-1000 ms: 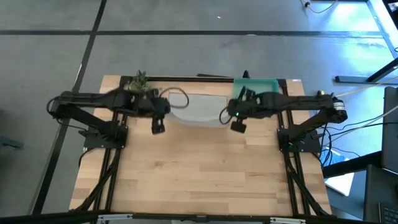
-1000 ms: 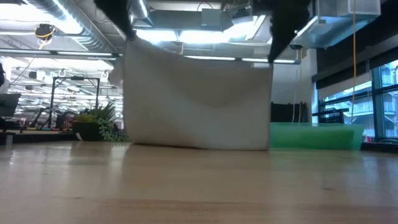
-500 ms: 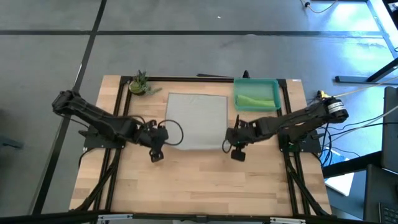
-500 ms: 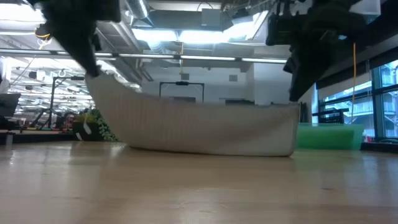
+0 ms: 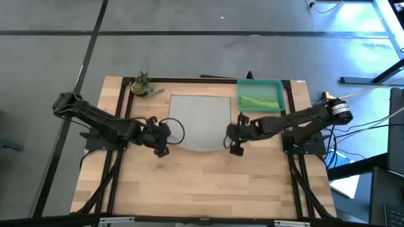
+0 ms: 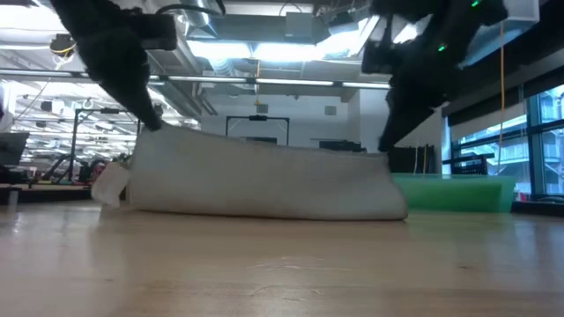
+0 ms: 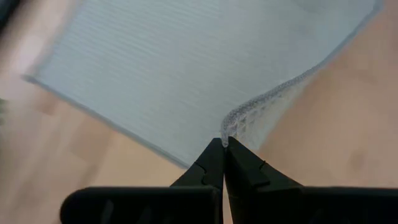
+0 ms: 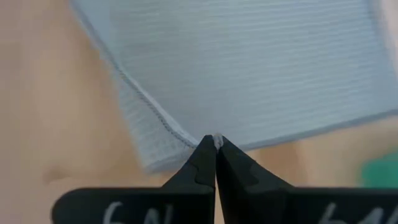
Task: Roll microfiber towels into tight, uniform cylinder then place into a basket
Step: Fold the gray microfiber cloth
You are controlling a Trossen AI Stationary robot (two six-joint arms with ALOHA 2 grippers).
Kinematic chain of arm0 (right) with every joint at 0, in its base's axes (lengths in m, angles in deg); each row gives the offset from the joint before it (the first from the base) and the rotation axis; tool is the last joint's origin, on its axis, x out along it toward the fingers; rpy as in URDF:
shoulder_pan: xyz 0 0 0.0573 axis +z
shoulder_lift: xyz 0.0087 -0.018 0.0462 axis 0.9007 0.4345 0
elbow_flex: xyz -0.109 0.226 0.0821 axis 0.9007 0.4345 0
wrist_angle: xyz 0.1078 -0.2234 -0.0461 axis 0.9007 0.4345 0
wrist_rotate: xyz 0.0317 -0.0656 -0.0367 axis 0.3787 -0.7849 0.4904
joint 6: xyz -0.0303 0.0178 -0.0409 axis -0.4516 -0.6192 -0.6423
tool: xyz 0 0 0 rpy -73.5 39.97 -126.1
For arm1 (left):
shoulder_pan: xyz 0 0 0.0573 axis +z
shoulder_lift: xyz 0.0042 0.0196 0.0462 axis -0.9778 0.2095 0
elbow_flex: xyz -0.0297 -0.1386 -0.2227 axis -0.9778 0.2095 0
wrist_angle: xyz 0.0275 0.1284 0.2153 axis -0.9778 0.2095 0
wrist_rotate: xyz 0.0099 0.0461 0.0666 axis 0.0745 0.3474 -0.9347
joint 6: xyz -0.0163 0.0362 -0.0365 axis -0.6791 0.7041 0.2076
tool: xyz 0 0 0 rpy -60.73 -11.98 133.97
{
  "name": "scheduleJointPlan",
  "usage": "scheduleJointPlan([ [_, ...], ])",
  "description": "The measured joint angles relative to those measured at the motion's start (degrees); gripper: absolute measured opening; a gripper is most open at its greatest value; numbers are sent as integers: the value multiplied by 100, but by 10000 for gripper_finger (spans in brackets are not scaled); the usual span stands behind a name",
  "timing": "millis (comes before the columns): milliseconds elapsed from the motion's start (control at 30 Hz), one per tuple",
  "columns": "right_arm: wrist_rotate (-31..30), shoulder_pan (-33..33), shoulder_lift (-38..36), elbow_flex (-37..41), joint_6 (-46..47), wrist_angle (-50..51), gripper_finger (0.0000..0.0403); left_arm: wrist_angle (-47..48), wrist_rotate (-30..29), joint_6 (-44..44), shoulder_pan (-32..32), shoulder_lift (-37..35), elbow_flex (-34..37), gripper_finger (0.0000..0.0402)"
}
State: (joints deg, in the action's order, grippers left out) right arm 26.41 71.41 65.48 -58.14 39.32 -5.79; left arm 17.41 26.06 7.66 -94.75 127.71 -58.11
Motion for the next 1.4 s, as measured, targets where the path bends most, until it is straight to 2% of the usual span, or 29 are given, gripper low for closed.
scheduleJointPlan([
  [200, -278, -872, 207, -2, -476, -129, 3, -63, -704, 343, 623, -2, 50, 0],
  [333, -727, -1357, 369, -2, -859, -474, 3, -268, -850, 677, 1118, 0, 311, 0],
  [500, -786, -1916, 558, -2, -1248, -952, 3, -815, -976, 1011, 1745, 0, 671, 0],
  [700, -786, -2404, 783, -2, -1443, -1277, 3, -2063, -926, 1918, 2378, 0, 1092, 0],
  [933, -828, -2831, 1040, -2, -1637, -1729, 3, -2978, -874, 2872, 3078, 111, 1134, 0],
  [1100, -831, -3020, 1138, -2, -1655, -1861, 3, -3361, -555, 3057, 3485, 442, 1134, 0],
  [1267, -1236, -3081, 1145, -2, -1635, -1900, 3, -4008, -550, 3316, 3738, 854, 1134, 0],
  [1400, -1256, -3100, 1145, -2, -1720, -1951, 3, -4329, -531, 3498, 3845, 1142, 1134, 0],
])
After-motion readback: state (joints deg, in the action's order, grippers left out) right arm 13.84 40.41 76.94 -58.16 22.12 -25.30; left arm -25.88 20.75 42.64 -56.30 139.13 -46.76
